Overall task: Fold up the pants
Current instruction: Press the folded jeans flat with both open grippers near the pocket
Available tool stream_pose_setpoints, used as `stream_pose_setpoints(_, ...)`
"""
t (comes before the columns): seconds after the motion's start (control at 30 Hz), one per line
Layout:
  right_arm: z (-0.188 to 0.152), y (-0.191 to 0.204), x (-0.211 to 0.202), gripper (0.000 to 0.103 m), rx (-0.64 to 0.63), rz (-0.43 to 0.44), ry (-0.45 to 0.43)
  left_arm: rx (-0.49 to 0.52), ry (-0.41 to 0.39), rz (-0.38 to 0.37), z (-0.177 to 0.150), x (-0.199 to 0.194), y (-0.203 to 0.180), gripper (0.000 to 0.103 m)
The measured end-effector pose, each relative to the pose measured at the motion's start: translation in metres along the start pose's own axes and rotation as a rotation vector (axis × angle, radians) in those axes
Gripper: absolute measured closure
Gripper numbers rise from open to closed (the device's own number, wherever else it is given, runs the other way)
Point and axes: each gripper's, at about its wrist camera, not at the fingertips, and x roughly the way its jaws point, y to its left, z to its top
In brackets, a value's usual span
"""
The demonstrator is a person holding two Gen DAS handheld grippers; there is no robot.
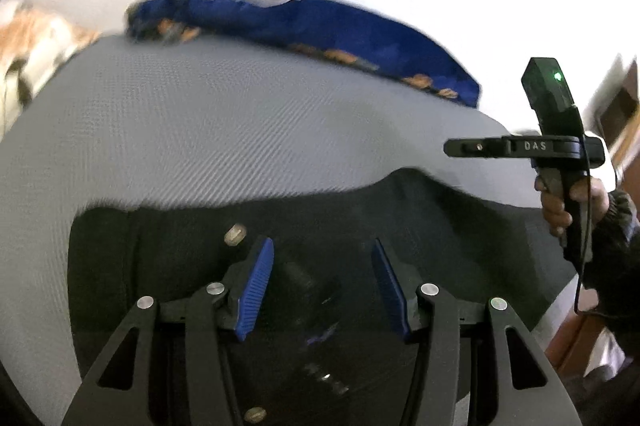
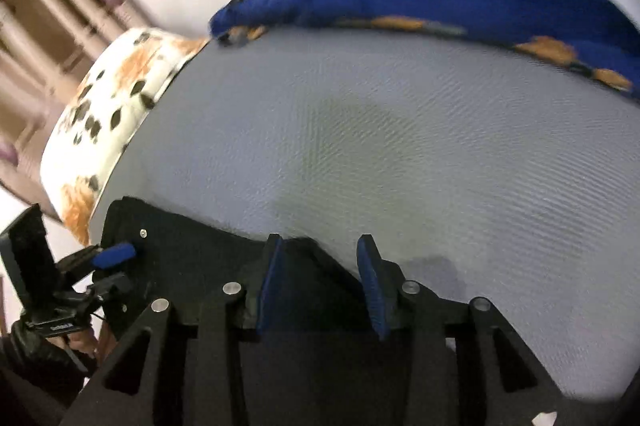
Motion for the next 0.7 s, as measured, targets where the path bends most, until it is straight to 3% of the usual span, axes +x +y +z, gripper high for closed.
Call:
stream_pose_setpoints(0.17,-0.038,-0.021,-0.024,0.066,0.063,-0.082,-0.001,0.102,0.02,-0.095,0.021,0.029,-0.046,0.05)
stream_pose_setpoints(0.37,-0.074,-0.047,-0.018,0.066,0.146,-0.1,0.025,0.151,0.13,-0.189,0.036,0.09,-0.088,0.05)
stream_pose_setpoints(0.43,-0.079,-0.055,-0.017,0.068,0.166,-0.121,0.014,0.17,0.154,-0.175,0.038,0.109,-0.096,0.05)
stream_pose_setpoints(0.6,-0.087,-0.094,-0.033,0.07,0.221,-0.223,-0.035,0.127,0.197,-0.052,0.04,0.141,-0.085,0.051)
stream_pose_setpoints(0.7,-0.095,-0.121,-0.045,0.087,0.282,-0.205,-0.054,0.123,0.188,-0.054,0.037,0.142,-0.08,0.051)
